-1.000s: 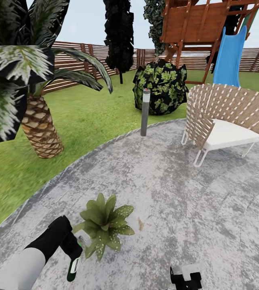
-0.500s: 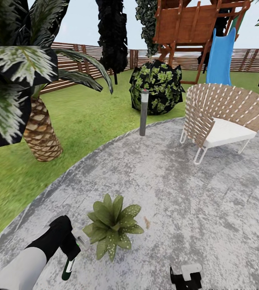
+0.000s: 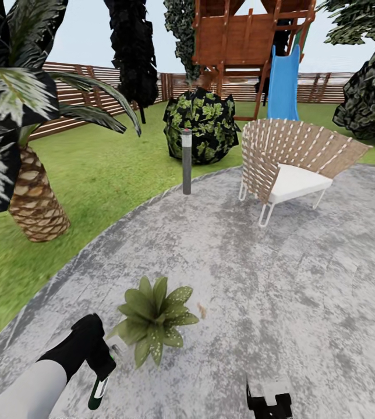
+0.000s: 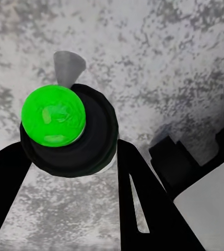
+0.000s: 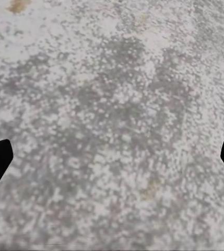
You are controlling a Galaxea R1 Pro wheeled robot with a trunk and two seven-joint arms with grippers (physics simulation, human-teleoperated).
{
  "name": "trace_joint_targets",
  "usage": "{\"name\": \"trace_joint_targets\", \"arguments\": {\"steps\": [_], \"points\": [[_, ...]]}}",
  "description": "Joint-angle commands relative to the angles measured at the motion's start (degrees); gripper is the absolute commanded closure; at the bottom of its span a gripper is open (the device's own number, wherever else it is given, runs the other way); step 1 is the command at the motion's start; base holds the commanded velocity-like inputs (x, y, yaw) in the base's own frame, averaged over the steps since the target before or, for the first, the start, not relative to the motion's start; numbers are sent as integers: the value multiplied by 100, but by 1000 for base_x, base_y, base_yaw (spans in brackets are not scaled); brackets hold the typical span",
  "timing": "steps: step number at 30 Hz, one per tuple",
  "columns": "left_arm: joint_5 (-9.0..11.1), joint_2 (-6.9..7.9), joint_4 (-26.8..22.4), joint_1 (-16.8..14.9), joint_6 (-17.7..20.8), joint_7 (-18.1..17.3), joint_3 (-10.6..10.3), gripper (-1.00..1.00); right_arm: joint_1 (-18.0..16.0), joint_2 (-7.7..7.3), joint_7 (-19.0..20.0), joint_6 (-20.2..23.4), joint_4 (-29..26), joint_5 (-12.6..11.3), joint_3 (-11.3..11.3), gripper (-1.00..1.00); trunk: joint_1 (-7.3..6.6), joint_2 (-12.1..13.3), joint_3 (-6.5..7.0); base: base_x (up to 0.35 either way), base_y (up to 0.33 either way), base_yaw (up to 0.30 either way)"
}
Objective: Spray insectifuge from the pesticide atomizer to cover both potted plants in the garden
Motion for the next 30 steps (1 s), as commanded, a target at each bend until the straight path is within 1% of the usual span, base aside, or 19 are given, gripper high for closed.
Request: {"name": "trace_joint_targets", "arguments": {"steps": [1,4,8,14,17,22,25,30], "points": [[-23,6,-11,1,29,-38,-26,100,-5,1,-36,-15,8,-25,49,-100,-4,-2,-2,-270,233,-263],[-23,6,-5,2,35,-38,-26,100,-5,1,-34,-15,8,-25,49,-100,-4,-2,4,-233,242,-263],[-23,13,0,2,38,-38,-17,100,-5,1,-35,-15,7,-25,49,-100,-4,-2,12,-50,291,-258],[-23,18,-1,2,38,-34,-17,100,-5,1,-38,-16,2,-28,49,-100,-4,-2,13,99,278,-53],[-23,11,-10,-8,32,-37,-17,100,-5,0,-37,-17,7,-20,49,-100,-4,-2,13,46,60,-1],[-28,-42,-122,-156,45,-75,-18,100,-5,-3,-41,-15,1,-21,49,-100,-4,-2,13,3,3,0],[-33,45,-131,-144,11,-92,-31,100,-5,1,-42,-15,-1,-25,49,-100,-4,-2,13,0,0,-99],[-40,62,-82,-129,-31,-91,-48,100,-5,1,-42,-15,-1,-25,49,-100,-4,-2,13,0,0,-250]]}}
